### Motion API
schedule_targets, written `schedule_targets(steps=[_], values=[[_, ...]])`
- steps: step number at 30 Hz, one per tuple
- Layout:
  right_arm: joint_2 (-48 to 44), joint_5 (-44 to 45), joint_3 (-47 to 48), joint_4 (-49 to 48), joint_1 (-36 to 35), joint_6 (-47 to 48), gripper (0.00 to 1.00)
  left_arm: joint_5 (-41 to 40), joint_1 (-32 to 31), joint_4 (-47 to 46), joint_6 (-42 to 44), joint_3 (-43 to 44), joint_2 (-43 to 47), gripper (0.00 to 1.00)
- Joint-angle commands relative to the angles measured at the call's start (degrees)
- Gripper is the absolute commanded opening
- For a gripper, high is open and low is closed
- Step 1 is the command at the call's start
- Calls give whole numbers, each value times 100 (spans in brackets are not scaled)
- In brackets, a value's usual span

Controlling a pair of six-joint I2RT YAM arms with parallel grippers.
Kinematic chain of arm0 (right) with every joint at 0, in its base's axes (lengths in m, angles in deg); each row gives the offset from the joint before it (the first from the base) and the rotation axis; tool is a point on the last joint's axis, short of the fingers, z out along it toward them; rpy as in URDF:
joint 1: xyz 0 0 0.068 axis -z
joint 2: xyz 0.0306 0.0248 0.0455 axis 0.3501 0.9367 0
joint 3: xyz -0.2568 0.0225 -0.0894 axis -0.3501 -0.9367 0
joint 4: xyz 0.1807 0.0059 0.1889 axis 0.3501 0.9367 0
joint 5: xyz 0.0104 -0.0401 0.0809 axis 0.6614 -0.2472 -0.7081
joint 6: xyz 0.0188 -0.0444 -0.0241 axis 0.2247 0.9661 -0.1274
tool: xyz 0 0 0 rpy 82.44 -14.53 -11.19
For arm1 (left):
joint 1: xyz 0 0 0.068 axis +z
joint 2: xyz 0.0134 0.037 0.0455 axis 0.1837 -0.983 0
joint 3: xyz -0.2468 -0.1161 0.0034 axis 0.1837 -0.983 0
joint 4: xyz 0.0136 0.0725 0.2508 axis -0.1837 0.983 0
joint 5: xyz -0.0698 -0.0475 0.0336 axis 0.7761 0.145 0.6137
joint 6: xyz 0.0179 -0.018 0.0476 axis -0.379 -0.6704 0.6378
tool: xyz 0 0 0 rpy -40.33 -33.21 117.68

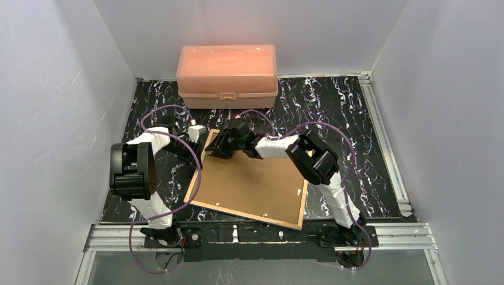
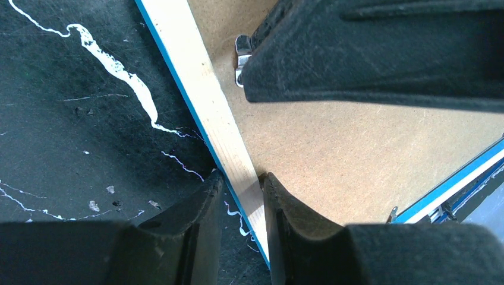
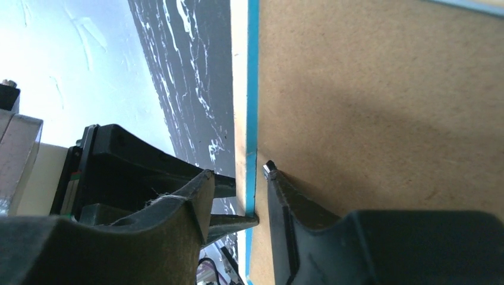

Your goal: Put the photo into the frame

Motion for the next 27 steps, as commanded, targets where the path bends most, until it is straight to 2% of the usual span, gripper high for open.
schedule_targets(steps=[1,3,7,12,18,27], values=[[61,258,102,287,-33,139,43,-395,-53,276,199,-272,-24,25],[25,320,110,471,-33,283,39,-404,-53,275,189,-264,-43,25],[-104,356,-28,599,-33,380,24,-413,-53,274,192,-264,-40,25],[-156,330,-142,704,-37,394,17,-445,-53,272,201,-264,-48,24],[-208,278,-187,817,-53,430,12,-465,-141,273,217,-277,-47,24],[-253,262,-270,854,-85,427,12,-489,-246,269,227,-289,-40,24]])
